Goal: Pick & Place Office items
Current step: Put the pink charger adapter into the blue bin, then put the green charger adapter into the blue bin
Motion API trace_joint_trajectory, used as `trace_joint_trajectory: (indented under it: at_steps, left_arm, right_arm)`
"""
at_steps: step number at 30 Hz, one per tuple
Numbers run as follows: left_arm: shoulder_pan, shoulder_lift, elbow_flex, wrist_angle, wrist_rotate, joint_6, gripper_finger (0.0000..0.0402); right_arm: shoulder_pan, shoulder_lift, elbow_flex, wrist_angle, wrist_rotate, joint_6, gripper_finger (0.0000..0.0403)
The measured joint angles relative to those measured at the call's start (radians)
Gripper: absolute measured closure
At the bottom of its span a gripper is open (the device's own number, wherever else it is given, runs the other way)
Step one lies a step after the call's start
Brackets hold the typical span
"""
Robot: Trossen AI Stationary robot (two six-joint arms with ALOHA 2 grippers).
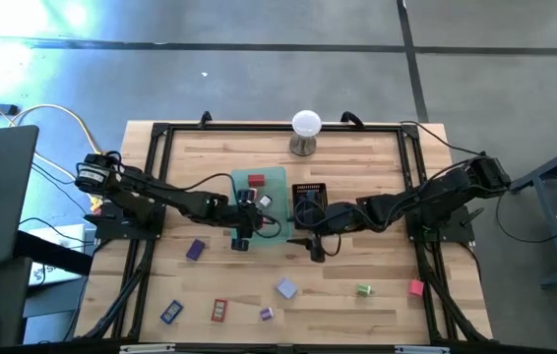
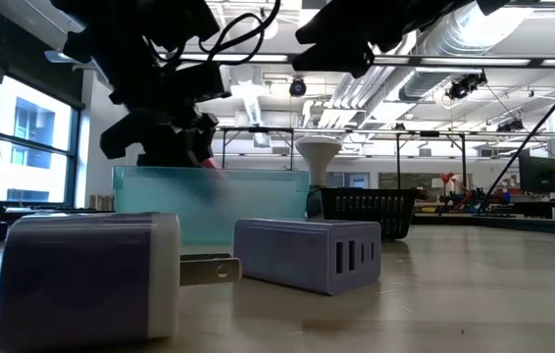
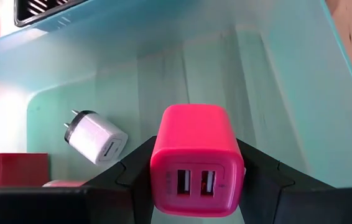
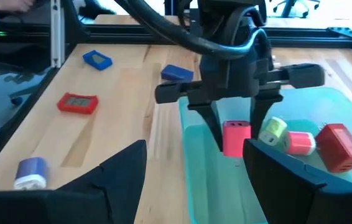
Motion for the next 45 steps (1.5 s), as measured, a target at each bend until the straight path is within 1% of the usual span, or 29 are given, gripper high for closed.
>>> trace_joint_trajectory:
  at_steps: [5,8,11,17,20,25,27,30,36,39,43,45]
  left_arm:
    - [0.000,0.000,0.000,0.000,0.000,0.004,0.0233]
    - [0.000,0.000,0.000,0.000,0.000,0.000,0.0220]
    - [0.000,0.000,0.000,0.000,-0.006,-0.012,0.0192]
    - [0.003,0.000,0.000,0.003,-0.047,-0.011,0.0120]
    - [0.005,0.000,0.000,0.006,-0.073,-0.029,0.0102]
    - [0.005,-0.004,0.000,0.009,-0.076,0.003,0.0098]
    - [0.005,-0.013,0.000,0.006,-0.076,0.004,0.0098]
    - [0.005,-0.029,0.001,0.006,-0.076,0.010,0.0098]
    - [0.005,-0.059,0.001,0.006,-0.076,0.010,0.0098]
    - [0.005,-0.064,0.001,0.008,-0.075,-0.001,0.0098]
    - [0.000,-0.068,0.001,0.004,-0.075,-0.027,0.0098]
    - [-0.009,-0.069,0.001,0.002,-0.075,-0.027,0.0098]
  right_arm:
    - [0.000,0.000,0.000,0.000,-0.015,-0.007,0.0148]
    - [0.000,0.000,0.000,0.001,-0.015,-0.007,0.0148]
    - [0.000,0.000,0.000,0.000,-0.032,-0.007,0.0148]
    - [0.000,0.000,0.000,0.000,-0.064,-0.008,0.0148]
    - [0.000,0.000,0.000,0.001,-0.081,-0.008,0.0148]
    - [0.009,-0.013,0.000,0.050,-0.247,-0.035,0.0148]
    - [0.019,-0.024,0.000,0.059,-0.282,-0.035,0.0148]
    - [0.037,-0.050,-0.001,0.022,-0.331,-0.035,0.0148]
    - [0.086,-0.087,-0.001,0.036,-0.434,-0.035,0.0148]
    - [0.105,-0.090,0.001,0.037,-0.429,-0.058,0.0148]
    - [0.127,-0.100,0.001,0.016,-0.373,-0.076,0.0153]
    - [0.142,-0.111,0.000,-0.027,-0.352,-0.068,0.0160]
